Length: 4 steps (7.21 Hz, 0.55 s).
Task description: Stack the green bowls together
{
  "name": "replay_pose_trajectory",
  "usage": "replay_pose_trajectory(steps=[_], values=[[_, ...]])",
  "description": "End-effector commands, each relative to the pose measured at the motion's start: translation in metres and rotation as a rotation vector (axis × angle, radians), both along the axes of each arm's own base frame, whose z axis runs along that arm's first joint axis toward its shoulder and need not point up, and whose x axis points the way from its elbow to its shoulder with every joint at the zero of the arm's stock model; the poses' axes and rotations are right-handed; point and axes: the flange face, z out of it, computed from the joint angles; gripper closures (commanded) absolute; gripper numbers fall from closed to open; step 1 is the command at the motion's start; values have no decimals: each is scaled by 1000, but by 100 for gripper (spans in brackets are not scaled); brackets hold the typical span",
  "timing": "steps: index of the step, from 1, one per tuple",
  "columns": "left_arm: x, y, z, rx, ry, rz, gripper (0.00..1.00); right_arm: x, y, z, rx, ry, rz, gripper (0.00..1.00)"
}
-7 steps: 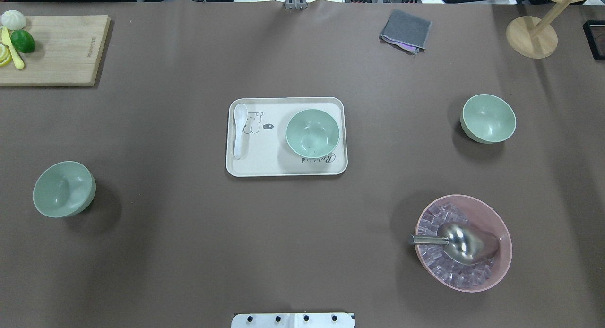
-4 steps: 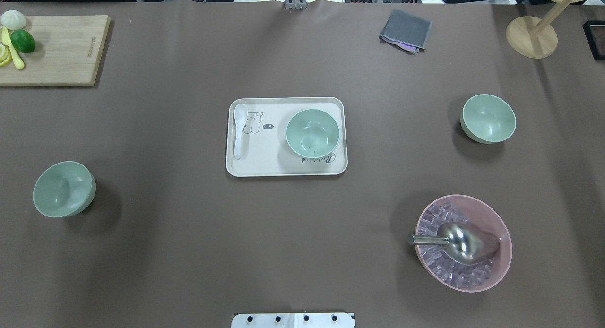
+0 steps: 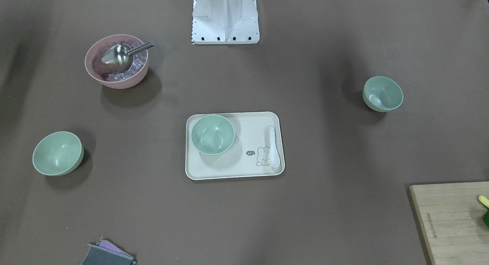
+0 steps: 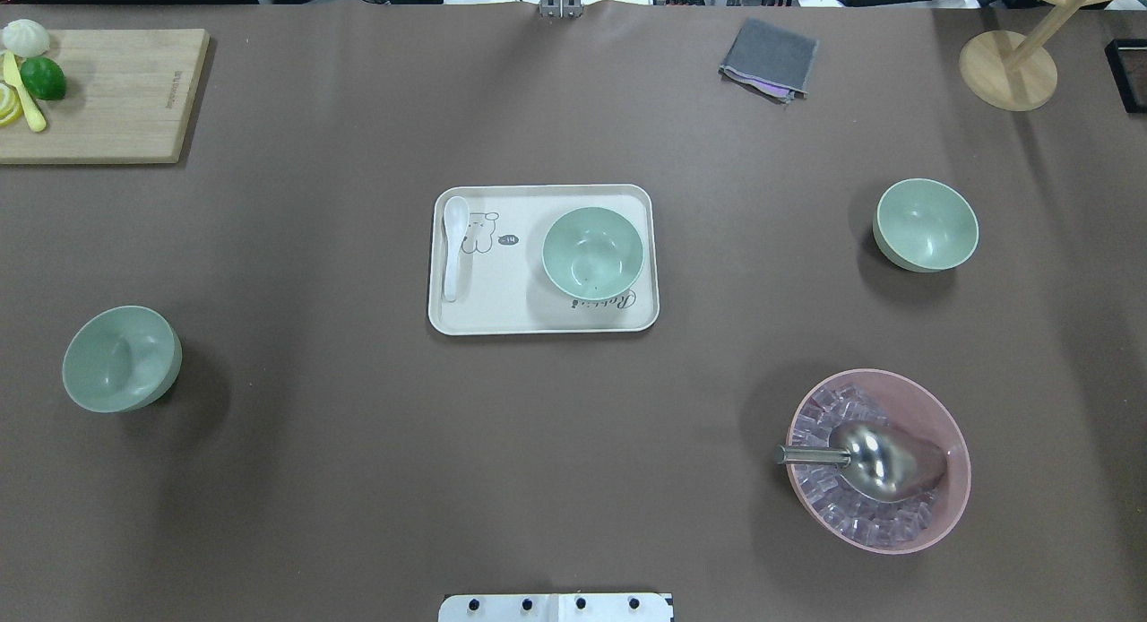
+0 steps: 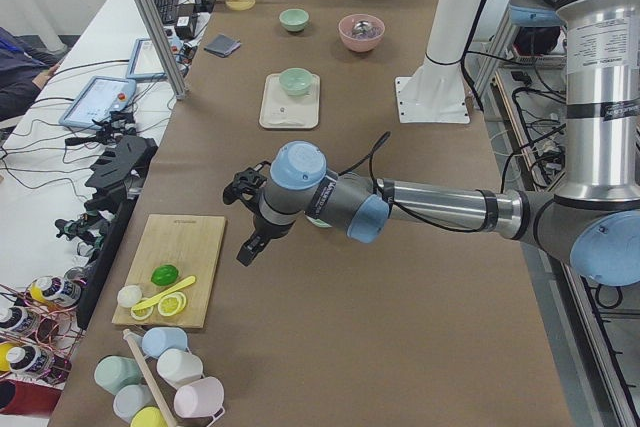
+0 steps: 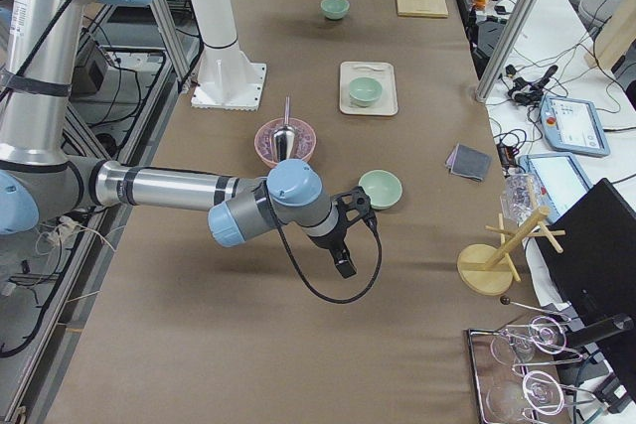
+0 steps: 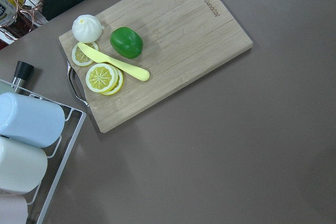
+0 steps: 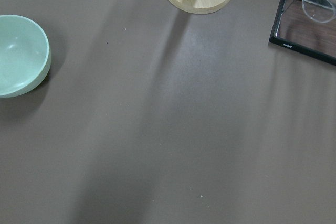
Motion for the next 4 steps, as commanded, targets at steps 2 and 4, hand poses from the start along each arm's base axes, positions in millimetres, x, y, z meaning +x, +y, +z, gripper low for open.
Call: replay_pose_trajectory(steps=[2,4], values=[[81,13,18,-254,160,22,2,-74,-45,-25,-124,-43,39,0],[173,25,8,-347,226,-9,2,-109,-57,-30,-191,-26,91,0]])
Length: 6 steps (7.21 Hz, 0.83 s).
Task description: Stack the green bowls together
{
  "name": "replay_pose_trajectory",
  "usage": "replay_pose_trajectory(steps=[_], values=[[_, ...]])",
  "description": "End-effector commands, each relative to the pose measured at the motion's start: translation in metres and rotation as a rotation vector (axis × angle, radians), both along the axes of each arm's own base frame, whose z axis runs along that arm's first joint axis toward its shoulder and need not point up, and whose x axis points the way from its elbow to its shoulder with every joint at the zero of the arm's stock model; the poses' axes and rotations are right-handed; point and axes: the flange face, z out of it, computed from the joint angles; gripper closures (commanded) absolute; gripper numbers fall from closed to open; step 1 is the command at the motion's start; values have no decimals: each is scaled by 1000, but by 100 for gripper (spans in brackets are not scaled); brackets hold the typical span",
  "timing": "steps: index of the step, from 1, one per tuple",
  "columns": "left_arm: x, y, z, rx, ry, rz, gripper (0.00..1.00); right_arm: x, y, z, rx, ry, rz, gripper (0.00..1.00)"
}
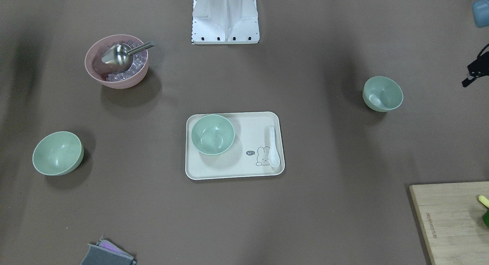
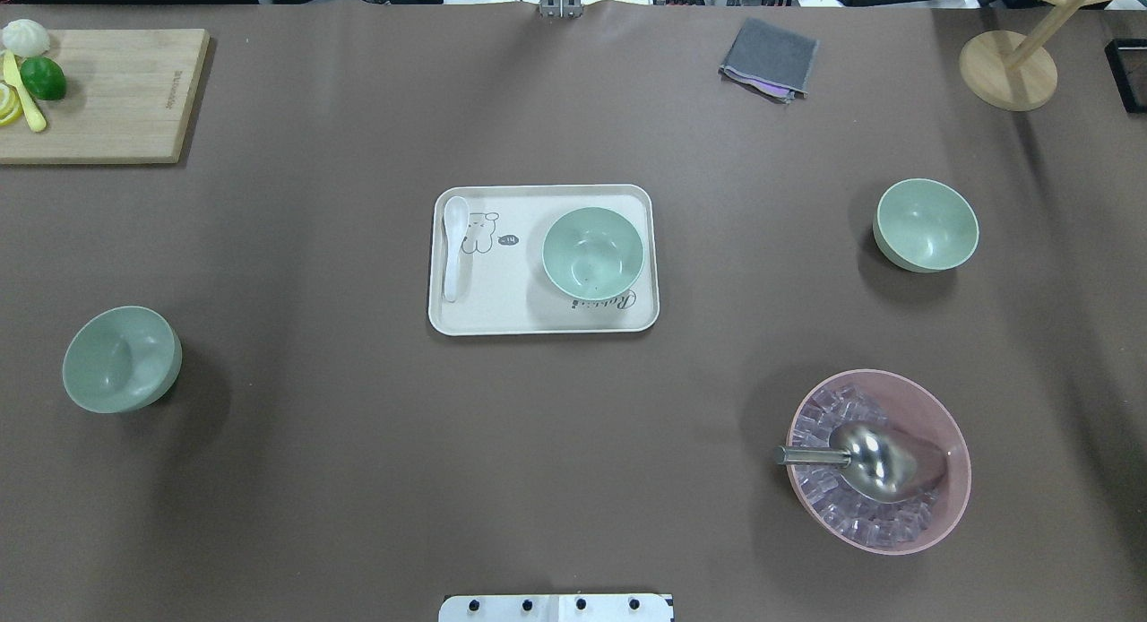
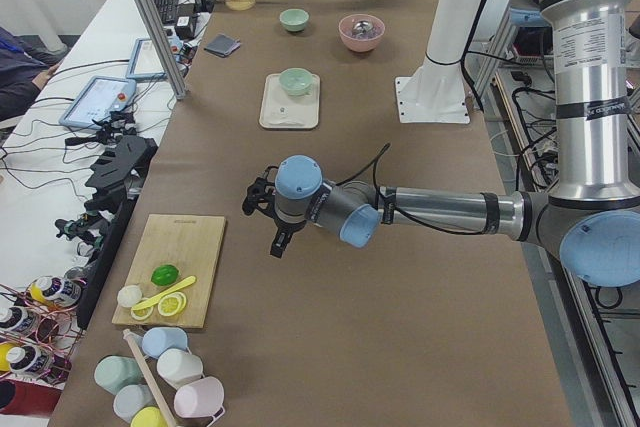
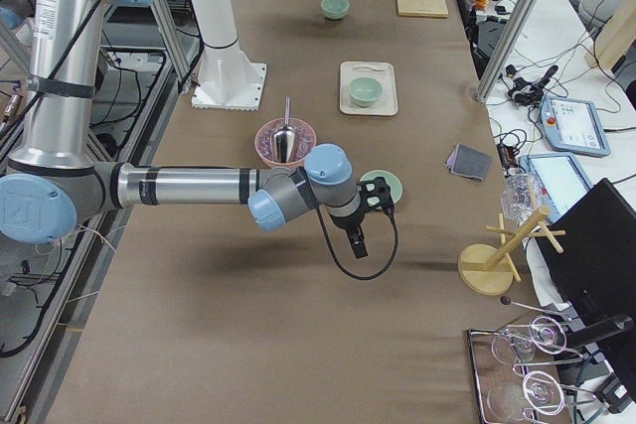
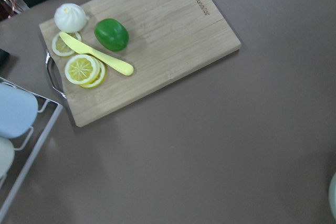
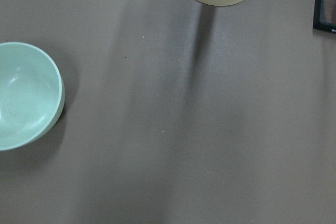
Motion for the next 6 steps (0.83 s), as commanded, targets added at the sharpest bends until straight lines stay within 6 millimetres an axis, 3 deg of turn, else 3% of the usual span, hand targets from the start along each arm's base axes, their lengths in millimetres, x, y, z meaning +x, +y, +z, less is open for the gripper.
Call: replay_pose_trajectory(steps=[1,2,4,5,6], values=[[87,24,3,-64,37,-24,2,-21,-7,-2,-41,9,33,0],[113,30,4,-93,20,-38,6,-22,-6,-2,-38,10,32,0],[154,41,6,-94,-24,-44,26,-21,-4,-1,-34,13,32,0],[166,46,6,-81,-30,-25,45,-20,-4,1,-33,21,37,0],[172,49,7,-80,-32,-10,50,-20,-3,2,-34,23,39,0]])
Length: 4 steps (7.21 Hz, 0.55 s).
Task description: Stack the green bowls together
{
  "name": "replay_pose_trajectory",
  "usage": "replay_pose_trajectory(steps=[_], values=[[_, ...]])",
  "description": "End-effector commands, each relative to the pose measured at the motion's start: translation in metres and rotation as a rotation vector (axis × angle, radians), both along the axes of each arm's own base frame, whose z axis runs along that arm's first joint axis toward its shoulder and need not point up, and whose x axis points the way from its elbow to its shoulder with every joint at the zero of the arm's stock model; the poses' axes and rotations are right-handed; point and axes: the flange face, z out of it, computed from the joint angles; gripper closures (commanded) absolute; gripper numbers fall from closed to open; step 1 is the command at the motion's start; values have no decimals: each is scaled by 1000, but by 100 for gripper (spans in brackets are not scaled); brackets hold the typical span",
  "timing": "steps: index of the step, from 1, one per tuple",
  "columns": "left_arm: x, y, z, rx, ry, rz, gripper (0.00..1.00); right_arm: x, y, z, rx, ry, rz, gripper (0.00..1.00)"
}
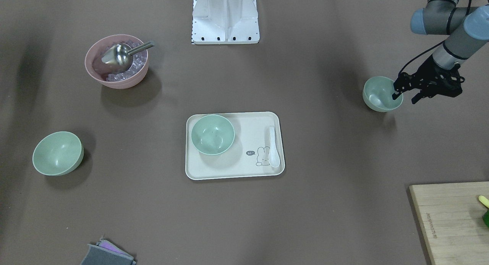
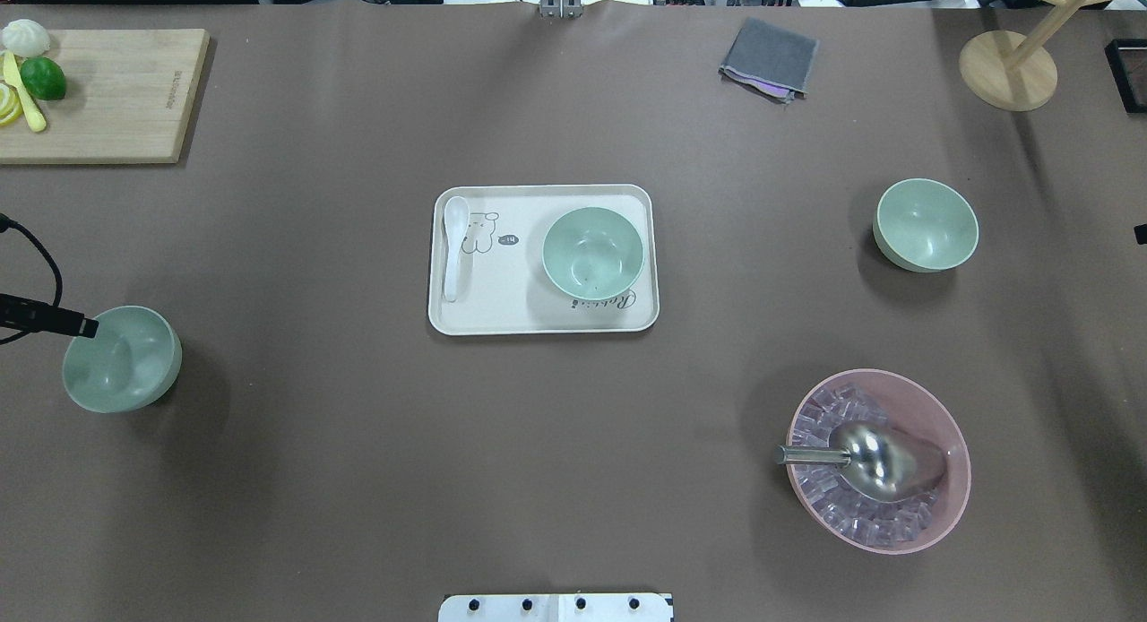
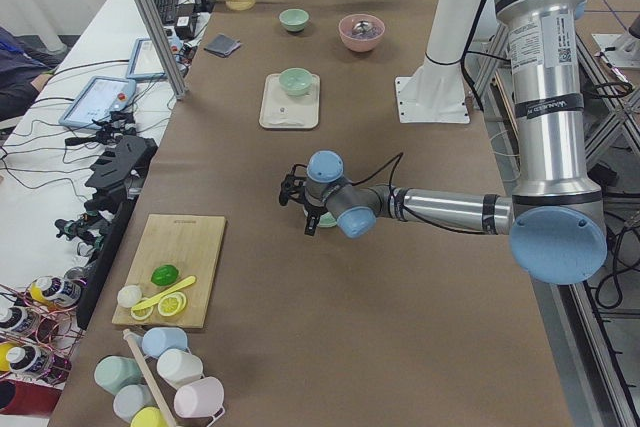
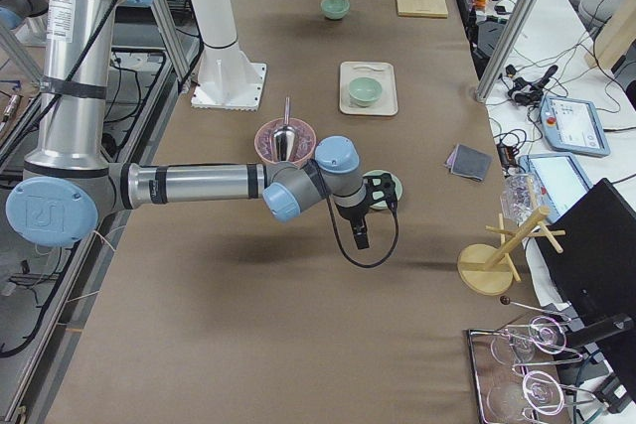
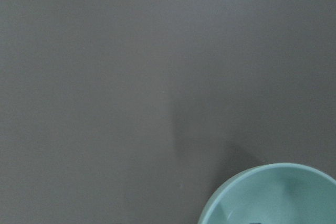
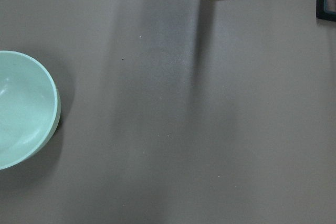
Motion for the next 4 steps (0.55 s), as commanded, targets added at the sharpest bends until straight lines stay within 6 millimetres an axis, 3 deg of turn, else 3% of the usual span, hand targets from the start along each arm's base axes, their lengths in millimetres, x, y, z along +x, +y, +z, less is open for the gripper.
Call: replay_pose_trajectory(steps=[1,4], values=[[10,6,2,8,-6,22,60,1,1,1,1,7,3,0],[8,9,6,11,-9,26,89,1,1,1,0,6,4,0]])
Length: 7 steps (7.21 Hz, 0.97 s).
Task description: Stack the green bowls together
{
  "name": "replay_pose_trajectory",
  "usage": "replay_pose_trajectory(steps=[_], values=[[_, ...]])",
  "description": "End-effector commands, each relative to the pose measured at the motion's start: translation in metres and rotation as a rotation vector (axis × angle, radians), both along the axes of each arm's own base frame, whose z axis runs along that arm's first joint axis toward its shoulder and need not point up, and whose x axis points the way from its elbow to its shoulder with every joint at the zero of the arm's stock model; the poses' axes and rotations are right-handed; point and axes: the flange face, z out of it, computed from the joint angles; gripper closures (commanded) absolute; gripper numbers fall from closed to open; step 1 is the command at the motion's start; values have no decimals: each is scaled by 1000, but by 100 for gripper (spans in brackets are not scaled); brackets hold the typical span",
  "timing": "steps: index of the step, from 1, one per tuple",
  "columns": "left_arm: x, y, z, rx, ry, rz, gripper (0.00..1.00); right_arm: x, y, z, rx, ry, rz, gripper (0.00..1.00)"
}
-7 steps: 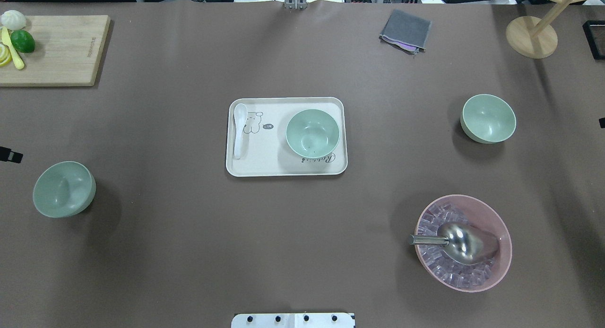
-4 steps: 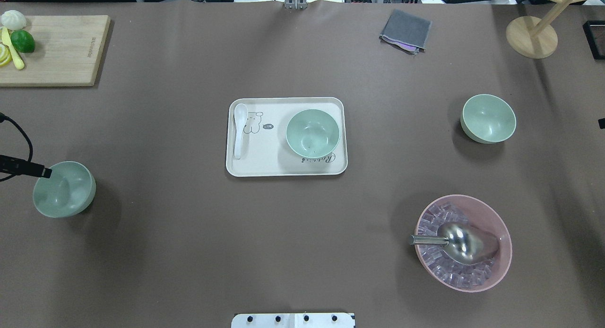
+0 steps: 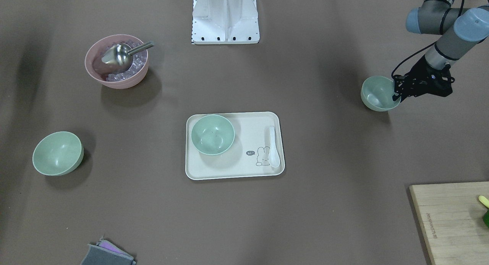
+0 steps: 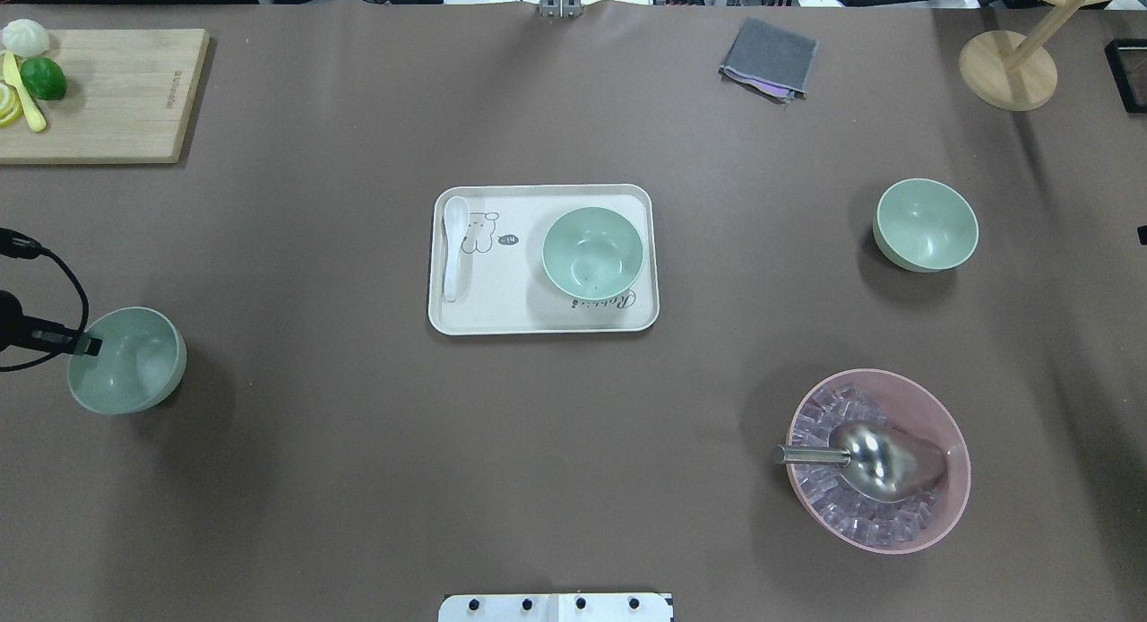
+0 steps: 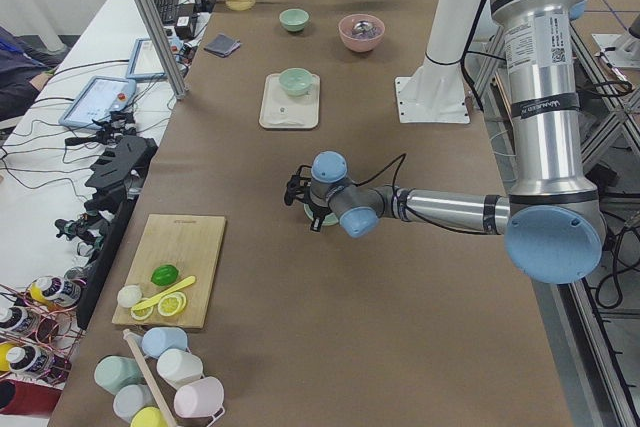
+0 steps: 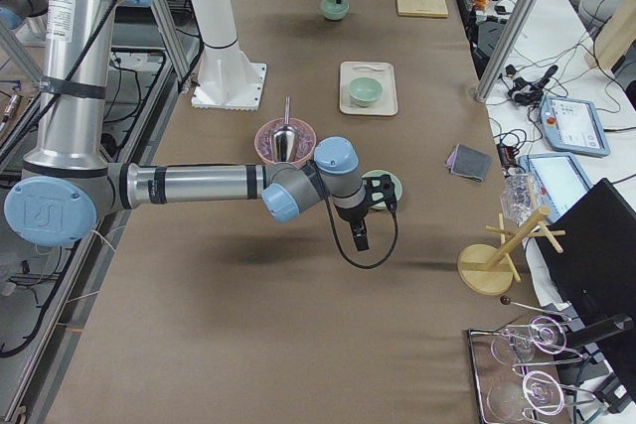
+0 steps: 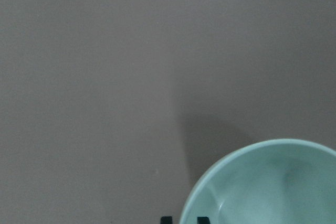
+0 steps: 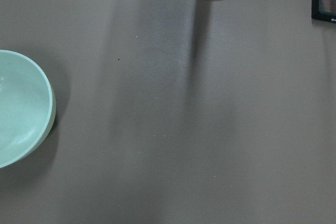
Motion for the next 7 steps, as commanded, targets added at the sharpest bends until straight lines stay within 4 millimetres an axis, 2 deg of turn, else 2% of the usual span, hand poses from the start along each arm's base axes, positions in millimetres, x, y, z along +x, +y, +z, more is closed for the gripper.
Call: replay_pose_trajectory(steps=[1,2,4,5,6,7], values=[[0,1,1,4,1,2,100,0,0,-1,0,-2,0,0],[-2,0,-8,12,17,3,100,0,0,0,-2,-1,0,0],[9,-4,-60,26,128,63,100,0,0,1,-3,-1,0,0],[22,-19,-85,39,157,67,100,0,0,1,-6,-3,3,0],[41,-42,-128,-7,190,22,100,0,0,1,-5,-3,1,0],[64,-69,-178,-42,217,-16,100,0,0,1,-5,-3,1,0]])
